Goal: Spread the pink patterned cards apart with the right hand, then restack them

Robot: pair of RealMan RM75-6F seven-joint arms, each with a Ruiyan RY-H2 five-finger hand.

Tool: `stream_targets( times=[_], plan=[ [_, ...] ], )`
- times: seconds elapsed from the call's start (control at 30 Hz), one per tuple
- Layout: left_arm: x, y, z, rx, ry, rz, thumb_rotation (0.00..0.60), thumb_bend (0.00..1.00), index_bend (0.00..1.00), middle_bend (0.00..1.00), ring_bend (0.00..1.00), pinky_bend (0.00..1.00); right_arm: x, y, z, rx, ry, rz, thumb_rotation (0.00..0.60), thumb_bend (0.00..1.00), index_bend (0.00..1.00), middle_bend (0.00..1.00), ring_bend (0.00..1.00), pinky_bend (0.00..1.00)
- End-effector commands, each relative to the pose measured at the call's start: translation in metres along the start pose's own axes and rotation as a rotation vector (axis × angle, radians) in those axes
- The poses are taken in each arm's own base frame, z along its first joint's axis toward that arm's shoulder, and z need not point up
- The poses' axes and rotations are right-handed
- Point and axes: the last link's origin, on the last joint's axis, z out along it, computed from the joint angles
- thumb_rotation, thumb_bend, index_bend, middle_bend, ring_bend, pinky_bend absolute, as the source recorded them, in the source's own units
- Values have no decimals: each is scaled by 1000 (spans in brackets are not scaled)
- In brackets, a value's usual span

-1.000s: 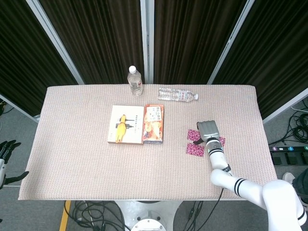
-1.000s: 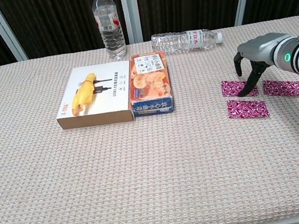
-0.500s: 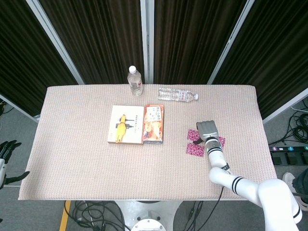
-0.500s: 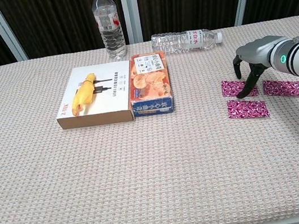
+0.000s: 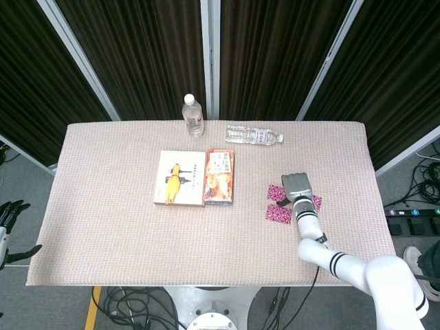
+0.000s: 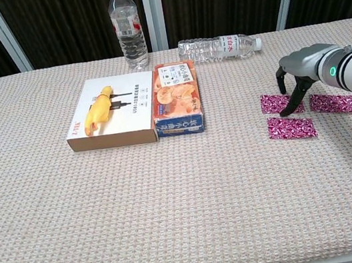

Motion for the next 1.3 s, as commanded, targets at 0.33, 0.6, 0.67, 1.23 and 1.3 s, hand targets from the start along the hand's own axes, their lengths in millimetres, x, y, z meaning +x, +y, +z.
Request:
stream_targets(
  times=[0.33, 0.6, 0.67, 1.23, 1.3],
  plan=[
    [0, -1, -1, 4, 2, -2, 600, 38, 212, 224, 94, 267, -2, -2, 1, 1, -3, 0, 481, 58, 430, 1000, 1000, 1000],
    [1, -1, -1, 2, 5, -3, 600, 38, 212, 223, 94, 267, 1, -1, -1, 2, 8, 3, 511, 62, 450, 1000, 1000, 1000],
    [1, -1, 0, 2, 5, -4, 600, 38, 212, 223, 94, 267, 4, -1, -2, 6, 18, 7, 511, 63, 449, 1000, 1000, 1000],
    [0, 3, 0, -11, 4, -11, 600, 39, 212, 223, 94, 267, 21, 2, -44, 36, 65, 58, 511, 62, 452, 1000, 1000, 1000],
    [-1, 3, 1, -15, 2, -14, 600, 38, 212, 223, 94, 267, 18, 3, -51, 33, 63, 60, 509, 64, 451, 1000, 1000, 1000]
  ],
)
